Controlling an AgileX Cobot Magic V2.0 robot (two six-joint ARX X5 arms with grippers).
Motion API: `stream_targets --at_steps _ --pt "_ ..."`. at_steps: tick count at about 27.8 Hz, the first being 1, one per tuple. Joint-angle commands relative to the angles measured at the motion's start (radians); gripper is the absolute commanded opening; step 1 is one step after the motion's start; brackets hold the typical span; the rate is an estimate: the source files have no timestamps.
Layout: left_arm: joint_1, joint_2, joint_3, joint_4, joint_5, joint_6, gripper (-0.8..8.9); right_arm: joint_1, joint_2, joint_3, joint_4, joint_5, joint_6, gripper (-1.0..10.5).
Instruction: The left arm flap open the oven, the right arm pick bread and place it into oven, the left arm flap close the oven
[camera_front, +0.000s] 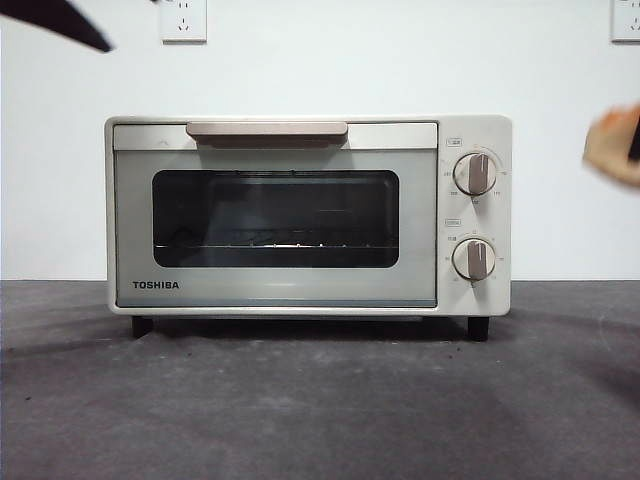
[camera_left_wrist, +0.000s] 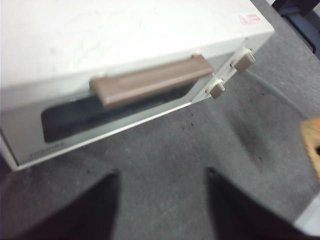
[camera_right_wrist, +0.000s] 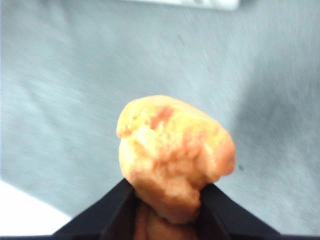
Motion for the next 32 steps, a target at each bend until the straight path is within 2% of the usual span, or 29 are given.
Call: stream_targets --at_steps 1,2,6,14,18,25,29,32 --pt "-0.006 0.125 0.119 -0.027 -0.001 0.002 0.47 0.006 -0.074 0.013 0.0 -0.029 0.034 1.3" --pt "-0.01 0.167 0.155 -0.041 -0.001 0.005 0.08 0.006 -0.101 0.013 0.0 -0.039 0.04 1.3" --pt "-0.034 0.304 0.256 -0.03 0.006 0.053 0.08 0.006 -0.197 0.013 0.002 -0.042 0.06 1.3" --pt "-0.049 0.47 0.344 0.003 0.009 0.086 0.08 0.006 -0.298 0.013 0.002 -0.042 0.06 1.3" --pt "-0.049 0.507 0.346 0.04 0.009 0.087 0.08 0.006 -0.309 0.013 0.002 -0.042 0.06 1.3" --pt "-0.05 0.535 0.346 0.019 0.009 0.089 0.08 0.006 -0.309 0.013 0.001 -0.042 0.06 1.3" --pt "-0.05 0.535 0.346 -0.034 0.009 0.089 0.08 0.006 -0.309 0.013 0.001 -0.042 0.06 1.3" --pt "-0.054 0.535 0.346 -0.11 0.008 0.122 0.08 0.006 -0.309 0.013 0.001 -0.042 0.06 1.3"
